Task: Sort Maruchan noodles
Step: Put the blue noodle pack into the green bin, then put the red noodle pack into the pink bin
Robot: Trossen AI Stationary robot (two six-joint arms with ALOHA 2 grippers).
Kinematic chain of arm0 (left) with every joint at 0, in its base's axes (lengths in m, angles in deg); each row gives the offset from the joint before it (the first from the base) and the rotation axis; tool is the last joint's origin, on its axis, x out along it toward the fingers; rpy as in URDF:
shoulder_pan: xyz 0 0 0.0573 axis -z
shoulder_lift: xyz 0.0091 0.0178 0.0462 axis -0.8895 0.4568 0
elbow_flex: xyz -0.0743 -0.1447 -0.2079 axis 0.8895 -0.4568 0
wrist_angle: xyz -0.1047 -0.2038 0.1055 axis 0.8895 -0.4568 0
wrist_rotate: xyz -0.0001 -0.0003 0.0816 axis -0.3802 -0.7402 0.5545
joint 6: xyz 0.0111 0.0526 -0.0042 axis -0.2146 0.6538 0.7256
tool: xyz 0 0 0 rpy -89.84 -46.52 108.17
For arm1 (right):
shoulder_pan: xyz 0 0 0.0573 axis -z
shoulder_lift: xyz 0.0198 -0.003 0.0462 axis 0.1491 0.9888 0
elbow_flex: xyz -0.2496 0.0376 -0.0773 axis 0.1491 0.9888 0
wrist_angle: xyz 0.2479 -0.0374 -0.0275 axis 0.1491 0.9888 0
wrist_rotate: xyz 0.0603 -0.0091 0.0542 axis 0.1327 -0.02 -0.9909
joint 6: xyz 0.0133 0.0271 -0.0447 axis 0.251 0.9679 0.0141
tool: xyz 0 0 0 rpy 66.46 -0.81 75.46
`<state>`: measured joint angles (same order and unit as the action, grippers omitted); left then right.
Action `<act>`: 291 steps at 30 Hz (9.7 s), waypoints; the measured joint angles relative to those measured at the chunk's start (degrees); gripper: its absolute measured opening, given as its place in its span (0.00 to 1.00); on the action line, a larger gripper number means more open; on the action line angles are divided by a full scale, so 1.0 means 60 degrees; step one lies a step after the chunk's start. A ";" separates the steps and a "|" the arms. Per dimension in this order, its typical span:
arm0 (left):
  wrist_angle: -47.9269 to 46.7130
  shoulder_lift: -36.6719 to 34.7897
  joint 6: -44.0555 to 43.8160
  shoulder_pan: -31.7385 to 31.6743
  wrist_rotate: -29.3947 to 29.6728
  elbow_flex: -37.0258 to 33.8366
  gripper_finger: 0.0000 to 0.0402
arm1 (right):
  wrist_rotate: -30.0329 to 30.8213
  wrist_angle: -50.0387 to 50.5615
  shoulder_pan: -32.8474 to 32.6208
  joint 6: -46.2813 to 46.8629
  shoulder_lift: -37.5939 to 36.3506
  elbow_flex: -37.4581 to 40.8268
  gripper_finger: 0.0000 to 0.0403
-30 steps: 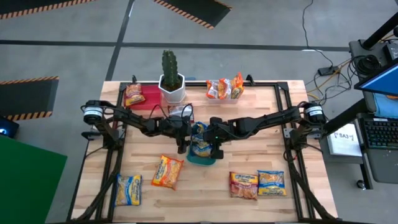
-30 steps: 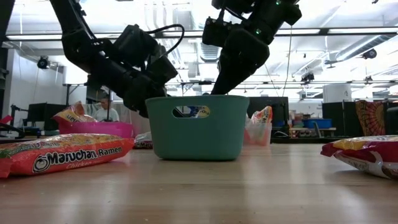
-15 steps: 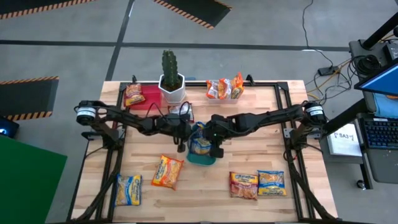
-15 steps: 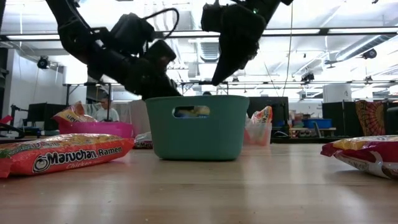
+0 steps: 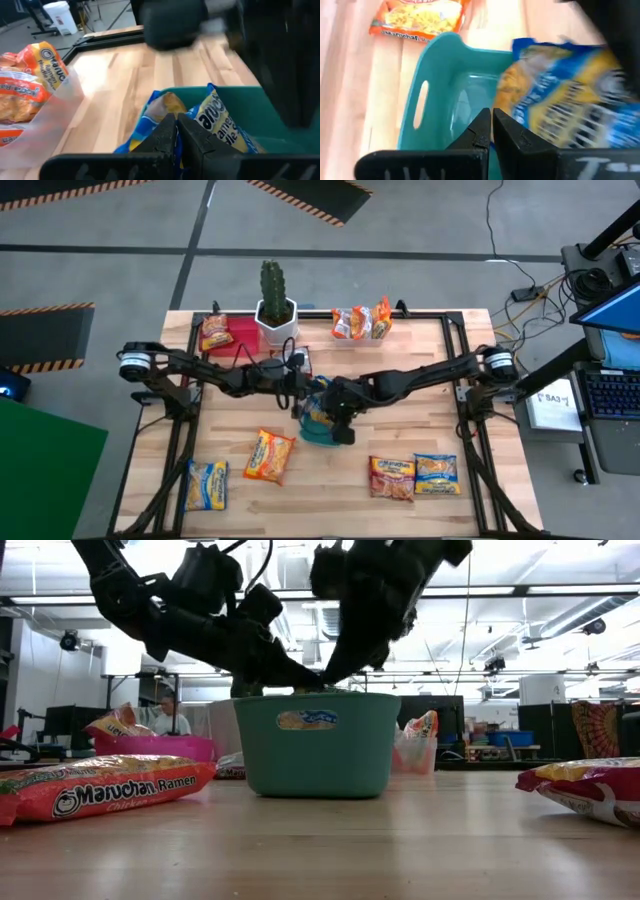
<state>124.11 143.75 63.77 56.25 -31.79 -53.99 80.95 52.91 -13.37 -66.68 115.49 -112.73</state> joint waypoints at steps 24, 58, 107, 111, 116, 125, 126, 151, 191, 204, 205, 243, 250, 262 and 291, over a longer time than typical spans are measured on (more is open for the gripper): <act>-0.0976 -0.0465 0.0226 0.0248 -0.0195 -0.0023 0.00 | 0.2511 0.0751 0.0112 0.0144 0.1104 0.0079 0.02; -0.5294 -0.4513 -0.1126 0.1296 -0.0019 -0.0009 0.00 | -0.2490 0.2812 -0.2104 0.3446 -0.1373 0.0520 0.02; -0.4371 -0.4561 -0.1800 0.1322 0.0018 0.0000 0.00 | 0.1095 -0.2149 -0.4216 0.5281 -0.1412 0.5280 0.35; -0.4126 -0.4561 -0.1792 0.1322 0.0021 0.0000 0.00 | 0.1116 -0.2611 -0.4216 0.4857 -0.1422 0.5292 0.19; -0.3975 -0.4561 -0.1792 0.1322 0.0025 0.0000 0.00 | 0.1071 -0.2593 -0.4216 0.4426 -0.1699 0.5237 0.09; -0.3932 -0.4561 -0.1794 0.1322 0.0025 0.0000 0.00 | 0.1425 -0.2673 -0.4216 0.4025 -0.3346 0.5230 0.08; -0.3925 -0.4561 -0.1796 0.1322 0.0025 0.0000 0.00 | 0.1575 -0.2769 -0.4216 0.3892 -0.3557 0.5230 0.08; -0.2753 -0.4502 -0.1912 0.1377 -0.0072 0.0000 0.25 | 0.8029 -0.9915 -0.2573 -0.2919 -0.3728 0.5201 0.05; 0.2436 -0.1308 -0.2131 0.1372 0.1590 0.0051 0.40 | 0.6682 -1.1460 -0.1506 -0.2027 -0.3315 0.5197 0.04; 0.2243 -0.1517 -0.2044 0.1373 0.1599 0.0051 0.09 | 0.6759 -1.1497 -0.1471 -0.1885 -0.3394 0.5195 0.23; 0.2201 -0.1565 -0.2040 0.1373 0.1614 0.0051 0.09 | 0.6760 -1.1490 -0.1462 -0.1928 -0.3449 0.5184 0.26; -0.6496 -0.7350 -0.1446 -0.1058 1.2452 -0.0060 0.04 | 0.7028 -0.7320 -0.0665 -0.3060 -0.6446 0.5179 0.49; -0.8853 -0.6495 -0.4315 -0.3271 1.0499 -0.0095 0.04 | 0.7025 -0.7359 -0.0631 -0.3354 -0.6462 0.5175 0.48; -0.7820 -0.5196 -0.4609 -0.5361 0.8272 -0.0868 0.04 | 0.7021 -0.7311 -0.0613 -0.3455 -0.6462 0.5161 0.49; -0.8281 -0.4035 -0.7204 -0.5397 0.7727 -0.1364 0.09 | 0.7017 -0.6758 -0.0613 -0.2865 -0.6459 0.5157 0.48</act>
<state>74.42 119.54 20.55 23.87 14.57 -62.18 123.05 12.36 -17.05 -83.87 76.74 -81.79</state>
